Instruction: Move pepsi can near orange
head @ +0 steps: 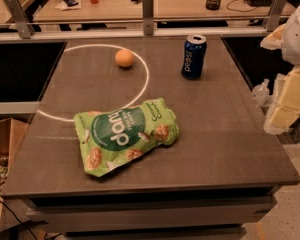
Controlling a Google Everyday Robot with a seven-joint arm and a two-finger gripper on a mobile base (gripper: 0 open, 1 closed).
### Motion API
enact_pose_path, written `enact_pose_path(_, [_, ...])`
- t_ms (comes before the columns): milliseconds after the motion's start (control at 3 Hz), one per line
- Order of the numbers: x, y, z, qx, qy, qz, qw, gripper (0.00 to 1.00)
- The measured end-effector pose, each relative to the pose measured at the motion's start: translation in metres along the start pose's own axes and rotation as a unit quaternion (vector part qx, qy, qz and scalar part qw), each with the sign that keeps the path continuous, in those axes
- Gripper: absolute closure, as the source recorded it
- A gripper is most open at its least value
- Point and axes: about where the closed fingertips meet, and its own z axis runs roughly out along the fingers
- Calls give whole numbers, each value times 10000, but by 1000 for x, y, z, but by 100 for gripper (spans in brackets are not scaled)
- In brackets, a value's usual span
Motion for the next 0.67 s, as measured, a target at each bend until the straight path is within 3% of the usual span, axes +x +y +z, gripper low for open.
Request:
enact_pose_path(333, [0, 0, 0, 1, 0, 0, 10000, 0])
enact_pose_path(667, [8, -19, 8, 145, -339, 527, 9979, 0])
